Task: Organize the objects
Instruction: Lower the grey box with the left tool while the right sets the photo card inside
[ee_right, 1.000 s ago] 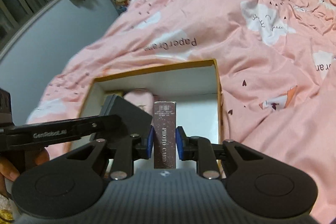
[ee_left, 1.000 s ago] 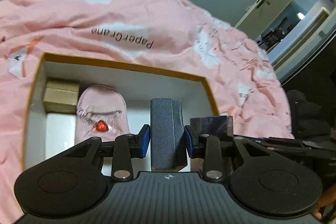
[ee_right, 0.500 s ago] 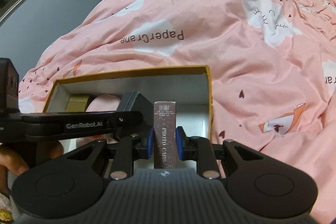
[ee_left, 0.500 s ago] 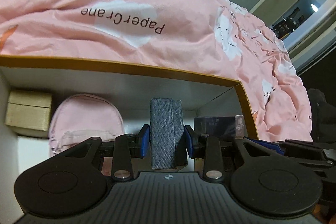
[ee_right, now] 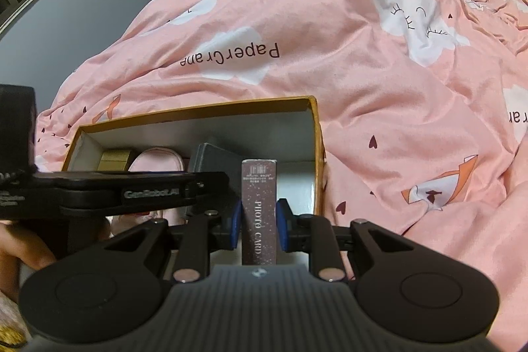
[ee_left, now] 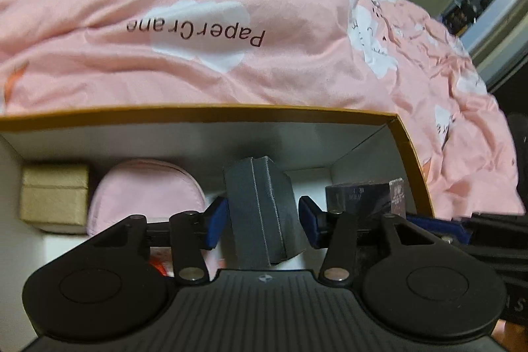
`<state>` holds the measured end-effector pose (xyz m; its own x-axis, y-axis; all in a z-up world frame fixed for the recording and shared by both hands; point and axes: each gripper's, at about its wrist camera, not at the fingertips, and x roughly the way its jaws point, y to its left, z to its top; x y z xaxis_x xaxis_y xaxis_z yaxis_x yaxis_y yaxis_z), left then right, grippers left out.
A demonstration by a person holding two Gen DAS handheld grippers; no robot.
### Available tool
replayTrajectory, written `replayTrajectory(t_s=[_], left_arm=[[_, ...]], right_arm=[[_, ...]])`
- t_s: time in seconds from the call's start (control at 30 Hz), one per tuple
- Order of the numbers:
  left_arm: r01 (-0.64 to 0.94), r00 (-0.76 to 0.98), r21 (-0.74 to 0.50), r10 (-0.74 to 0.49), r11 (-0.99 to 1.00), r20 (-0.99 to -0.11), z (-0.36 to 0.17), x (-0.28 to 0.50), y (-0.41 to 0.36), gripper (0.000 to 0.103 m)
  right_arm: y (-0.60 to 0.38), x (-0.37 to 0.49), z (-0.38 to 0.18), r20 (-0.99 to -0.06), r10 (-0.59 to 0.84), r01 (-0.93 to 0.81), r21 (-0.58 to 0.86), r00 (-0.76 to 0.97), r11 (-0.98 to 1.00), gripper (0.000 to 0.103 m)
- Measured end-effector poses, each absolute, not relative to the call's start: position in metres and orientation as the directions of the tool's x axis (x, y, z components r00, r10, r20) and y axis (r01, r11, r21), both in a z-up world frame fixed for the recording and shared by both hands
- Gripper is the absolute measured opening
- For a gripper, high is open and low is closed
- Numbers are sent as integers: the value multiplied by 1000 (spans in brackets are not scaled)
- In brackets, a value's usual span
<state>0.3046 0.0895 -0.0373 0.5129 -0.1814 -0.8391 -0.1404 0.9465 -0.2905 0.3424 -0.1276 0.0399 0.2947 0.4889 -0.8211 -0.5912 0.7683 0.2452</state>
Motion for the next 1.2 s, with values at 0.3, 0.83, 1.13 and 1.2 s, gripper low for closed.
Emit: replayTrajectory(t_s=[0.3, 0.83, 1.13, 1.2], left_arm=[[-39, 582, -198, -139, 979, -801, -4, 282, 87, 51], [118, 575, -50, -109, 992, -811, -16, 236, 91, 47], [113, 579, -67, -120, 991, -806, -20, 235, 98, 47], [109, 580, -73, -123, 991, -805, -21, 234, 100, 47]], right_arm=[[-124, 341, 39, -831, 471, -610, 216, 296, 763, 23], [-66, 364, 22, -908, 321, -647, 77, 268, 759, 24], [-49, 371, 5, -934, 269, -644, 57, 236, 763, 24], [-48, 370, 4, -935, 262, -652, 46, 239, 757, 24]])
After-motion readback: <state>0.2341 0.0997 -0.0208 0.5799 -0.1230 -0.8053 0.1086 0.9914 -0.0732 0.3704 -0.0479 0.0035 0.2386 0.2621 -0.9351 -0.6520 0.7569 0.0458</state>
